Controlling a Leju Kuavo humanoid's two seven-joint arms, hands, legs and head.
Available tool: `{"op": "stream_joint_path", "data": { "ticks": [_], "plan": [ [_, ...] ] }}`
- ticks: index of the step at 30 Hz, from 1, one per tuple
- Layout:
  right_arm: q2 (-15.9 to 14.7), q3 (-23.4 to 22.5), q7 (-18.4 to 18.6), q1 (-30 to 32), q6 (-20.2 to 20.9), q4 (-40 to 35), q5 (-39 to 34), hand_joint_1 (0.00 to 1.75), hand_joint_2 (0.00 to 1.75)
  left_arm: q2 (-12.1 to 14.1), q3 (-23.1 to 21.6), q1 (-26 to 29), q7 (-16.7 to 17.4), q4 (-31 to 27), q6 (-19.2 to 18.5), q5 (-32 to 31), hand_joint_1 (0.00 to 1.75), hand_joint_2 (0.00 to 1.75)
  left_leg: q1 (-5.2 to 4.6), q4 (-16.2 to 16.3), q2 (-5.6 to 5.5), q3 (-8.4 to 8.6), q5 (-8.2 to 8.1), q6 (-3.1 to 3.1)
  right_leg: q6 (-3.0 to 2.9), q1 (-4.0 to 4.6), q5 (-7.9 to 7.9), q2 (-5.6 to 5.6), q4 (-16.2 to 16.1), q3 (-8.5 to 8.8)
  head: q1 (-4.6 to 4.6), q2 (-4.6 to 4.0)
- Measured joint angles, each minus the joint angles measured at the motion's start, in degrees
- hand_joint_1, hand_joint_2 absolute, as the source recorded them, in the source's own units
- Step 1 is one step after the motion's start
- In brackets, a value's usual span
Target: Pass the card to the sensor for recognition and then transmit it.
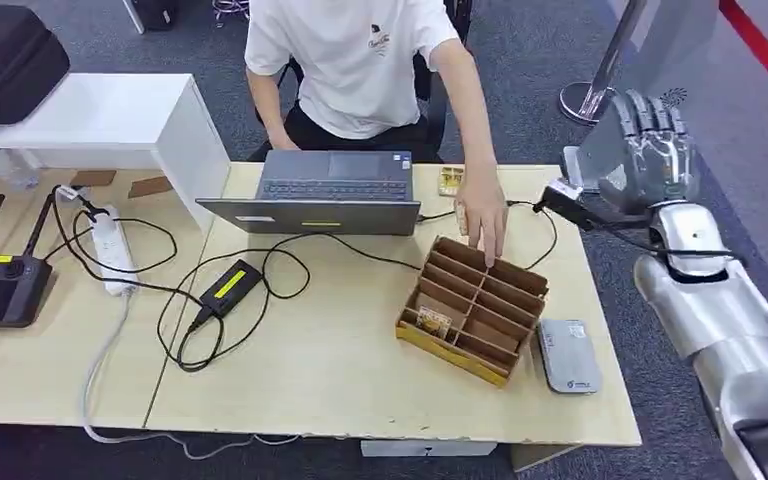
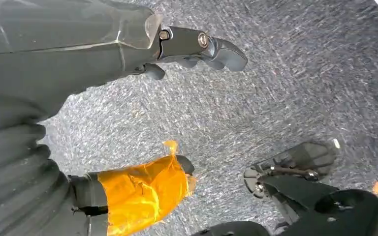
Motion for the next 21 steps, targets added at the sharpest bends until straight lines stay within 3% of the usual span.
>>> {"op": "stream_joint_path", "data": {
  "ticks": [6, 10, 11, 12, 13, 21],
  "plan": [
    [-10.71, -7.86, -0.13, 11.00, -0.57, -4.15, -1.73, 0.00, 1.75, 0.07, 0.09, 0.20, 0.46, 0.00, 0.70, 0.68, 0.00, 1.75, 0.00, 0.02, -0.26, -0.04, -0.08, 0.12, 0.18, 0.00, -0.12, -0.25, -0.03, 0.07, 0.00, 0.00],
    [-11.17, -8.34, -0.17, 11.49, -0.57, -4.35, -1.73, 0.00, 1.75, 0.07, 0.09, 0.20, 0.46, 0.00, 0.72, 0.70, 0.00, 1.75, 0.00, 0.01, -0.25, -0.04, -0.08, 0.12, 0.18, 0.00, -0.12, -0.25, -0.03, 0.08, 0.00, 0.00],
    [-12.44, -9.81, -0.39, 13.36, -0.59, -4.85, -1.84, 0.00, 1.75, 0.07, 0.11, 0.14, 0.46, 0.00, 0.85, 0.81, 0.00, 1.75, 0.00, 0.01, -0.26, -0.07, -0.09, 0.13, 0.18, 0.00, -0.13, -0.27, -0.03, 0.08, 0.02, 0.00],
    [-16.21, -15.56, -0.46, 20.42, -1.25, -5.80, -2.03, 0.00, 1.75, 0.07, 0.55, 0.10, 0.46, 0.00, 1.23, 0.98, 0.00, 1.75, 0.01, 0.00, -0.29, -0.08, -0.14, 0.19, 0.20, 0.00, -0.21, -0.31, -0.05, 0.06, 0.04, 0.00],
    [-17.61, -18.90, -0.50, 23.93, -1.42, -5.80, -2.49, 0.00, 1.75, 0.07, 0.77, 0.19, 0.50, 0.00, 1.33, 1.03, 0.00, 1.75, 0.00, -0.02, -0.35, -0.10, -0.15, 0.21, 0.20, 0.00, -0.23, -0.36, -0.05, 0.07, 0.00, 0.00],
    [-18.64, -34.64, -3.17, 37.20, -5.58, 0.36, -2.04, 0.00, 1.75, -0.09, 1.77, 0.13, 1.01, 0.00, 1.88, 1.57, 0.00, 1.75, -0.01, -0.04, -0.31, -0.08, -0.22, 0.22, 0.24, 0.00, -0.31, -0.33, -0.05, 0.06, 0.02, 0.00]
  ]
}}
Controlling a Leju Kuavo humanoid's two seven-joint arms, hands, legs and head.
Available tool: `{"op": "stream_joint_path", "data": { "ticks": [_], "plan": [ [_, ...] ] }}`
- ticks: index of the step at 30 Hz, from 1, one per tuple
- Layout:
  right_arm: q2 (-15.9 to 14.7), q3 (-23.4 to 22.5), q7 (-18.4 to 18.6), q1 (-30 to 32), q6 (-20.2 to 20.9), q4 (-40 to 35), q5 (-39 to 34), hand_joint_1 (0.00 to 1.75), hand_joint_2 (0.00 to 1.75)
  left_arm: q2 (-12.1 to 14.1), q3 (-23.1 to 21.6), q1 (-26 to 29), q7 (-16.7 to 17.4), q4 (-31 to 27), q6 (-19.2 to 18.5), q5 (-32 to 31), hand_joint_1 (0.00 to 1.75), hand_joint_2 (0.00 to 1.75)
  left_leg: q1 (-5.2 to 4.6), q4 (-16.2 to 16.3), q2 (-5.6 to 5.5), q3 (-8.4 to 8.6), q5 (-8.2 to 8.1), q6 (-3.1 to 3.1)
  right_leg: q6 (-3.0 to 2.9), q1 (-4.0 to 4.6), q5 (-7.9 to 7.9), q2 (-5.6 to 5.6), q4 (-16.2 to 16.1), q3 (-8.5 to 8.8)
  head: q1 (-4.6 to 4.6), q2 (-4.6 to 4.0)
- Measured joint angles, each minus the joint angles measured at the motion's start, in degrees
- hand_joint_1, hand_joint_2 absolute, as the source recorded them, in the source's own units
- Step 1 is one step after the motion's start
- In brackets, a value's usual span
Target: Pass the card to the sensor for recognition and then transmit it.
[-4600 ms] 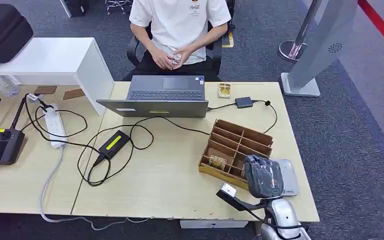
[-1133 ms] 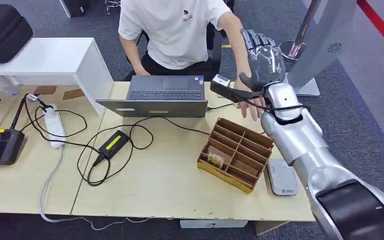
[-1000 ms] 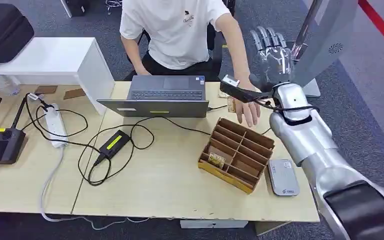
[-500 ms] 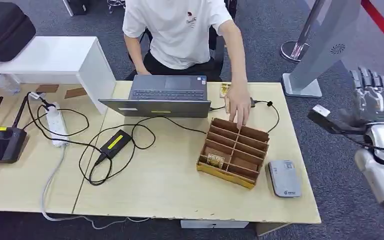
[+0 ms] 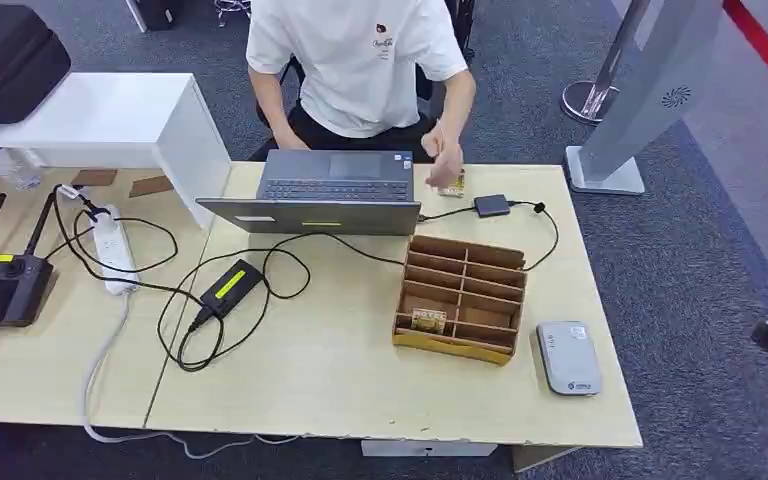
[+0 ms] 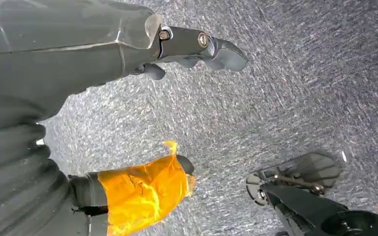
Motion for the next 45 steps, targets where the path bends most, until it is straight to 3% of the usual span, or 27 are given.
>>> {"op": "stream_joint_path", "data": {
  "ticks": [5, 15, 16, 18, 19, 25, 30, 35, 43, 45],
  "plan": [
    [3.19, -8.55, -2.16, 3.84, -2.95, 8.02, 0.99, 0.00, 1.75, -0.20, 1.09, -0.06, 0.22, 0.00, 0.11, 0.53, 0.00, 1.75, 0.01, -0.02, 0.09, 0.05, -0.01, 0.00, -0.02, 0.01, -0.02, 0.11, 0.00, 0.00, 0.00, 0.00],
    [15.75, -21.16, -5.02, 7.99, -4.19, 21.10, -1.92, 0.00, 1.75, -0.81, 3.22, -0.12, 2.08, 0.00, 1.07, 2.40, 0.00, 1.75, 0.06, -0.14, 0.29, 0.17, -0.03, 0.01, -0.07, 0.05, -0.08, 0.25, 0.03, 0.01, 0.04, 0.00],
    [17.10, -22.35, -5.07, 8.30, -3.97, 21.93, -2.40, 0.00, 1.75, -0.90, 3.70, -0.15, 2.45, 0.00, 1.05, 2.87, 0.00, 0.00, 0.05, -0.15, 0.31, 0.18, -0.05, -0.02, -0.07, 0.05, -0.08, 0.27, 0.03, 0.01, -0.04, 0.00],
    [20.18, -24.23, -4.67, 8.71, -3.60, 23.44, -2.16, 0.00, 1.75, -0.96, 4.31, -0.14, 3.22, 0.00, 1.38, 3.41, 0.00, 0.00, 0.04, -0.19, 0.32, 0.21, -0.05, -0.03, -0.09, 0.03, -0.09, 0.30, 0.06, 0.00, 0.00, 0.00],
    [21.68, -25.36, -4.32, 8.74, -3.03, 24.01, -2.05, 0.00, 1.75, -0.96, 4.72, -0.16, 3.63, 0.00, 1.70, 3.65, 0.00, 1.75, 0.07, -0.19, 0.39, 0.22, -0.05, -0.03, -0.09, 0.07, -0.09, 0.38, 0.06, 0.00, -0.07, 0.00],
    [29.24, -29.58, -2.31, 8.89, 0.57, 26.24, -2.42, 0.00, 1.75, -1.09, 6.95, -0.37, 4.80, 0.00, 2.73, 5.16, 0.00, 1.75, 0.07, -0.25, 0.53, 0.31, -0.04, -0.09, -0.15, 0.07, -0.12, 0.49, 0.08, 0.02, 0.02, 0.00],
    [36.24, -33.72, -1.90, 8.61, 6.68, 27.42, -7.54, 0.00, 1.75, -1.25, 8.44, -0.44, 6.78, 0.00, 5.40, 5.99, 0.00, 1.75, 0.06, -0.28, 0.53, 0.33, -0.02, -0.12, -0.16, 0.06, -0.12, 0.49, 0.10, 0.03, -0.07, 0.00],
    [42.87, -36.45, 2.94, 8.19, 12.71, 28.34, -9.57, 0.00, 1.75, -1.49, 9.57, -0.64, 7.78, 0.00, 7.04, 6.23, 0.00, 1.75, 0.07, -0.30, 0.54, 0.34, 0.01, -0.17, -0.19, 0.06, -0.14, 0.50, 0.13, 0.03, -0.07, 0.00],
    [50.61, -38.00, 5.82, 7.66, 19.62, 29.21, -9.96, 0.00, 1.75, -1.88, 9.64, -0.92, 8.15, 0.00, 8.92, 5.57, 0.00, 1.75, 0.07, -0.30, 0.54, 0.34, 0.05, -0.23, -0.21, 0.06, -0.13, 0.50, 0.14, 0.05, 0.02, 0.00],
    [51.70, -37.82, 7.70, 7.57, 20.77, 29.41, -6.55, 0.00, 1.75, -1.95, 9.64, -1.01, 8.52, 0.00, 9.09, 5.20, 0.00, 1.75, 0.05, -0.30, 0.53, 0.34, 0.05, -0.23, -0.21, 0.04, -0.13, 0.49, 0.14, 0.05, 0.00, 0.00]
  ]
}}
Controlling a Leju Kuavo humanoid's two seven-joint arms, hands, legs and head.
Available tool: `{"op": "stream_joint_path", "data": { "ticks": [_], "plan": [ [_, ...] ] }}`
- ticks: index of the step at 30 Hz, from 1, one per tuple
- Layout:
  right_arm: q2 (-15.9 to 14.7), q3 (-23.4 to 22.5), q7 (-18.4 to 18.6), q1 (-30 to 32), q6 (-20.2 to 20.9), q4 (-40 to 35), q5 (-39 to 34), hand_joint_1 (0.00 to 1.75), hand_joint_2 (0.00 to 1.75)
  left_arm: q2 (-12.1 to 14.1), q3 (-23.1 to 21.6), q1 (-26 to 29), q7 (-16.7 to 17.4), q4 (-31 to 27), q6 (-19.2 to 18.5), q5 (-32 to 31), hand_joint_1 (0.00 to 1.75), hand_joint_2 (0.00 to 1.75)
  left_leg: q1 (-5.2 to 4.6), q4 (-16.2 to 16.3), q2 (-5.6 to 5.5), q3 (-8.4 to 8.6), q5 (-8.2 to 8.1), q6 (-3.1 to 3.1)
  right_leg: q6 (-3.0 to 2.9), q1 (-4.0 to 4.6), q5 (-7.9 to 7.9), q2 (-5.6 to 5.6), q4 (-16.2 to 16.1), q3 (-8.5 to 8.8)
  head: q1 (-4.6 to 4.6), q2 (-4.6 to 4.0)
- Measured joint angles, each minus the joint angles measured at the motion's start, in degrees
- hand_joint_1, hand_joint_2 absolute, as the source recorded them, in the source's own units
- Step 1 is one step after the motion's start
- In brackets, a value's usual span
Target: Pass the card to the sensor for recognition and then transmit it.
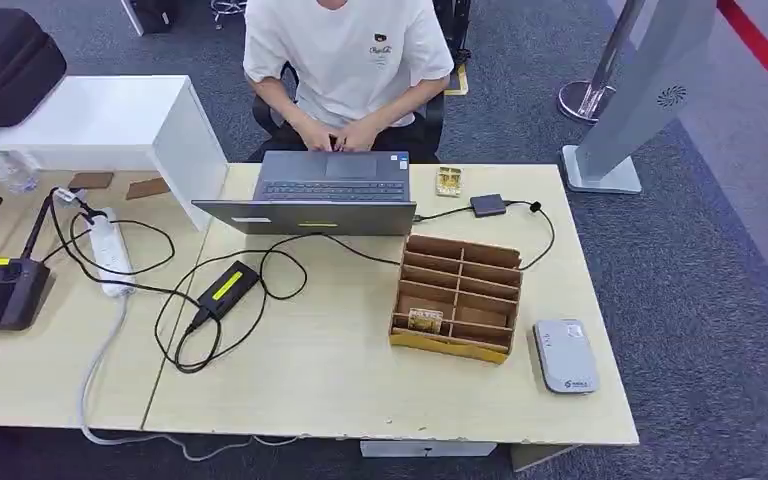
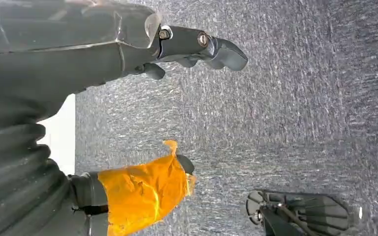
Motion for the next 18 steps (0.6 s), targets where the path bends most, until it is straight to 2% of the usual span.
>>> {"op": "stream_joint_path", "data": {
  "ticks": [3, 5, 11, 18],
  "plan": [
    [0.52, 2.47, 3.06, 0.04, 0.72, 0.20, 7.11, 0.00, 1.75, -0.02, 0.00, -0.02, 0.70, 0.00, 0.00, -0.81, 0.00, 1.75, -0.01, 0.00, 0.01, 0.00, 0.00, 0.00, 0.00, -0.01, 0.00, 0.00, 0.00, 0.00, 0.00, 0.00],
    [0.59, 4.83, 4.39, 0.06, 1.95, 0.24, 8.87, 0.00, 1.75, 0.07, -0.18, -0.01, 0.70, 0.00, -1.03, -0.48, 0.00, 1.75, -0.01, 0.00, 0.00, 0.00, 0.00, 0.00, 0.00, -0.01, 0.00, 0.00, -0.01, 0.01, 0.00, 0.00],
    [0.13, 11.38, 4.50, 0.81, 3.51, -0.35, 3.19, 0.00, 1.75, 1.16, -5.37, 0.68, 1.07, -0.02, -1.75, 6.55, 0.00, 1.75, -0.01, 0.01, 0.00, 0.01, -0.01, 0.00, 0.00, -0.01, 0.00, 0.00, -0.02, 0.01, 0.00, 0.00],
    [-0.81, 16.53, 3.49, 2.00, 4.92, -1.53, -4.91, 0.00, 1.75, 2.47, -12.42, 2.00, 1.73, -0.24, -1.97, 15.33, 0.00, 1.75, 0.01, 0.00, 0.01, 0.02, -0.05, -0.07, -0.02, 0.00, -0.01, 0.01, -0.01, 0.00, 0.00, 0.00]
  ]
}}
